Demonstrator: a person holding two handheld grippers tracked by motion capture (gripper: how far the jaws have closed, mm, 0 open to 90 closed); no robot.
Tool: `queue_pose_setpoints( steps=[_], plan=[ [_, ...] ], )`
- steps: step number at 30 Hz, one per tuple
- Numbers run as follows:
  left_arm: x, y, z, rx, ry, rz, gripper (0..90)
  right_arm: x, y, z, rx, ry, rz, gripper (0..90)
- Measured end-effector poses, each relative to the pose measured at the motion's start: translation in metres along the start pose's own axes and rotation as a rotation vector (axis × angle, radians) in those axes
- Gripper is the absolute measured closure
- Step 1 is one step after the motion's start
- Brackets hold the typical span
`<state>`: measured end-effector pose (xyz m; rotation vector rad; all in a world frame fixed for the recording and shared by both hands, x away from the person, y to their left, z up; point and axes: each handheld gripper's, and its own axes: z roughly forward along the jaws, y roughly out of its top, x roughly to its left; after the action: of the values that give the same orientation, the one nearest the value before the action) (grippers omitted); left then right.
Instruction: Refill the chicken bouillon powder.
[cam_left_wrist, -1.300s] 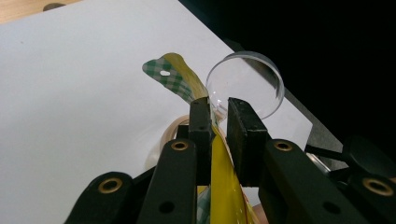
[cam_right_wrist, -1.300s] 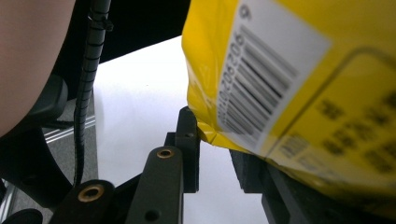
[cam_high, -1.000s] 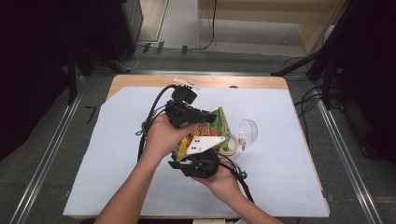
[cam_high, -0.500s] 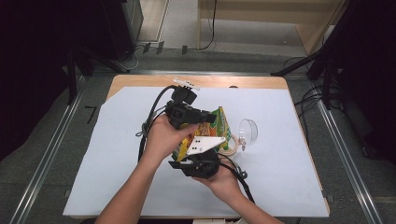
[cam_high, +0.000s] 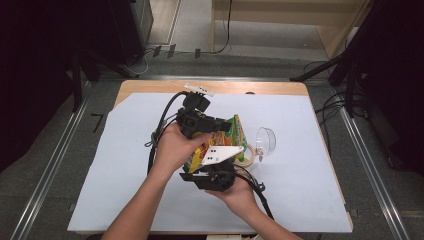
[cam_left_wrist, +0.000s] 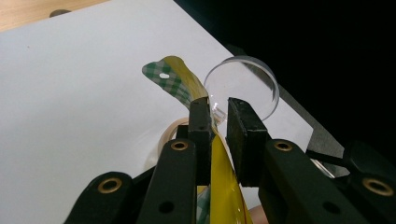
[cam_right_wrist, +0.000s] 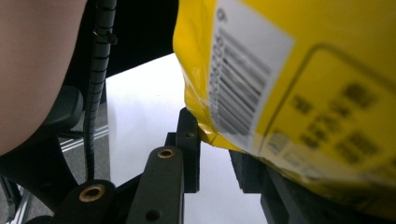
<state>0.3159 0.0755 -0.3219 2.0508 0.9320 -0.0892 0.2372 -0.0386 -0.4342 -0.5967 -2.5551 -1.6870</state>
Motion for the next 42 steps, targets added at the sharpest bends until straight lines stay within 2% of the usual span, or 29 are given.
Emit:
queue_pose_setpoints(
  steps=[4, 14, 29, 35, 38, 42],
  plan=[
    [-0.0009, -0.0007, 0.0009, 0.005, 0.015, 0.007, 80.2, -0.0015, -0.0006, 0.0018, -0.005, 0.003, -0.003, 76.0],
    [0.0021, -0.0021, 0.0023, 0.005, 0.007, 0.0, 80.6, -0.003, -0.0023, 0.0028, 0.01, -0.005, -0.01, 76.0],
    [0.0044, -0.0022, -0.0013, 0.003, -0.005, -0.015, 80.6, 0.0029, 0.0001, 0.0025, 0.0, -0.013, -0.032, 75.8],
    [0.0017, -0.0014, -0.0019, 0.006, -0.006, -0.007, 81.0, 0.0046, 0.0003, 0.0015, -0.005, -0.015, -0.013, 75.9],
    [0.0025, -0.0016, -0.0032, 0.001, -0.002, -0.016, 81.1, 0.0066, 0.001, 0.0015, -0.01, -0.011, -0.011, 75.9],
    [0.0014, -0.0021, -0.0014, 0.003, 0.001, -0.005, 80.9, 0.0049, 0.0, 0.0027, -0.004, -0.017, -0.013, 75.9]
  ],
)
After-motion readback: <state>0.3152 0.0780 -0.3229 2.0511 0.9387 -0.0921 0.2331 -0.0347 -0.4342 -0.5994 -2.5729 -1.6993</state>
